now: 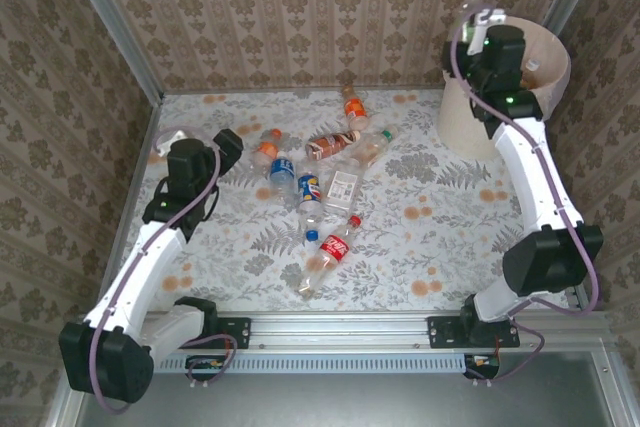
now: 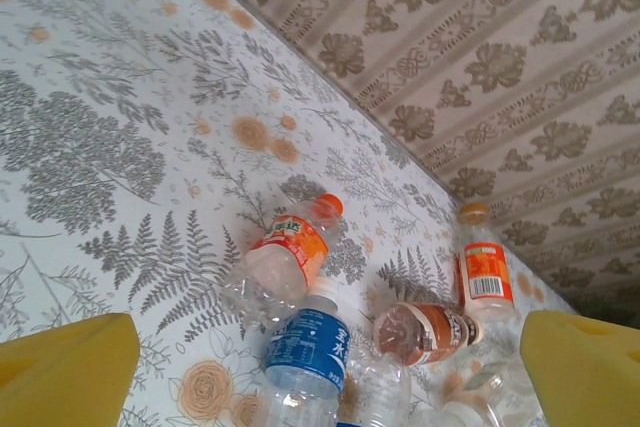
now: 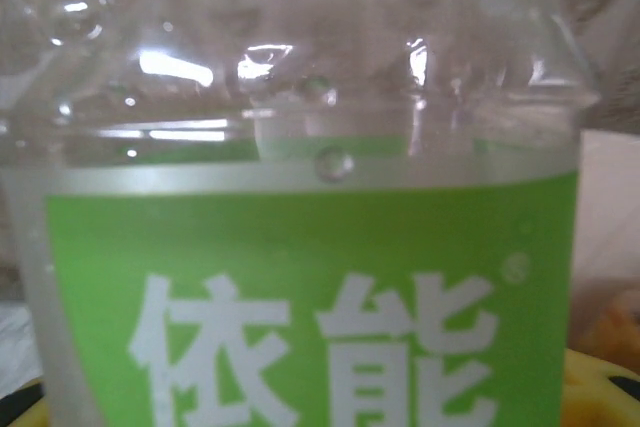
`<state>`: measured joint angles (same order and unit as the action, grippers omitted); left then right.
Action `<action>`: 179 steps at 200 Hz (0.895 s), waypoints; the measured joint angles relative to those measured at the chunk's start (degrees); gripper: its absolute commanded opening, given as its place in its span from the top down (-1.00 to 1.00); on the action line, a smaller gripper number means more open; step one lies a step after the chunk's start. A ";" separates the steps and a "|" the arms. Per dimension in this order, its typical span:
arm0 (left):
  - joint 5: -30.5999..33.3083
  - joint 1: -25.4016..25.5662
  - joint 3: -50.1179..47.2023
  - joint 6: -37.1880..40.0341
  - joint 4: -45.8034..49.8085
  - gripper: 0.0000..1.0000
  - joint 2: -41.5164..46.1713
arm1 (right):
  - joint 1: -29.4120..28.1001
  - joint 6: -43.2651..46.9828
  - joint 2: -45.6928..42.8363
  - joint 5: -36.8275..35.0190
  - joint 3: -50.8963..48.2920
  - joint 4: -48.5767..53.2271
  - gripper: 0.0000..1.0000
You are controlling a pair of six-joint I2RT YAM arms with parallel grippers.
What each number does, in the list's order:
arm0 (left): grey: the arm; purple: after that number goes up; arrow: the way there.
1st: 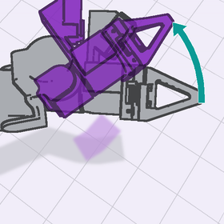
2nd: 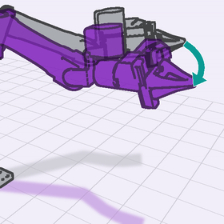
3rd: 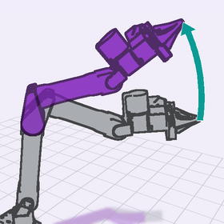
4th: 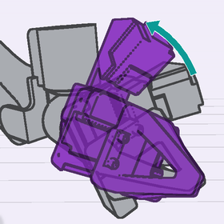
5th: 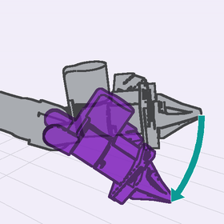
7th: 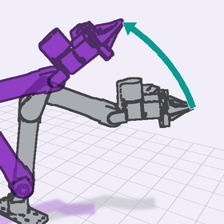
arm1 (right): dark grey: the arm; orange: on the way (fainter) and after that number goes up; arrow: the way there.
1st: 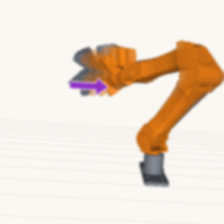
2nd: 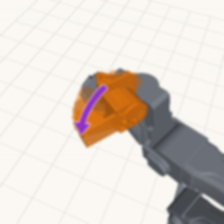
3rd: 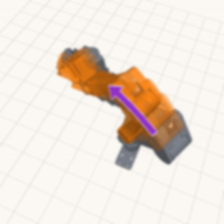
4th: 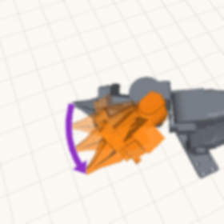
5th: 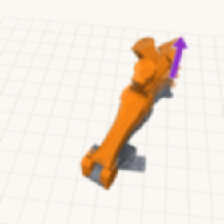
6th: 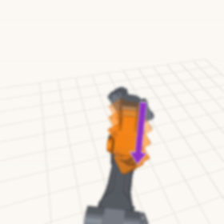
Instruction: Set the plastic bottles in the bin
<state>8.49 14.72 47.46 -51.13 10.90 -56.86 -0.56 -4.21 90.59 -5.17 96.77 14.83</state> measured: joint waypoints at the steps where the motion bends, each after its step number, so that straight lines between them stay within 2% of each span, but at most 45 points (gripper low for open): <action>1: 0.00 -0.04 -0.04 -0.07 0.00 -1.00 0.09 | 0.31 -0.13 0.24 -0.15 0.28 -0.07 0.21; 49: 0.15 -1.03 -1.01 -2.23 0.09 -1.00 2.62 | 7.21 -4.22 14.14 -5.22 14.12 3.87 0.12; 69: 0.13 -1.33 -1.03 -2.71 0.48 -1.00 2.60 | 7.96 -5.09 20.68 -7.78 21.27 8.70 -0.07; 96: 0.11 -1.38 -1.16 -3.45 0.48 -1.00 2.60 | 8.04 -7.08 27.39 -9.88 30.62 16.59 -0.44; 116: -0.02 -1.70 -1.33 -4.11 0.63 -1.00 2.38 | 8.02 -8.35 28.96 -10.40 33.48 19.87 -0.55; 179: -1.18 -2.10 -1.33 -4.66 2.19 -1.00 -0.11 | 7.67 -9.73 29.05 -10.75 34.45 22.12 -0.66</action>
<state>7.31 12.62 46.13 -55.79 13.08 -56.97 7.11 -13.93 119.63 -15.92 131.22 36.95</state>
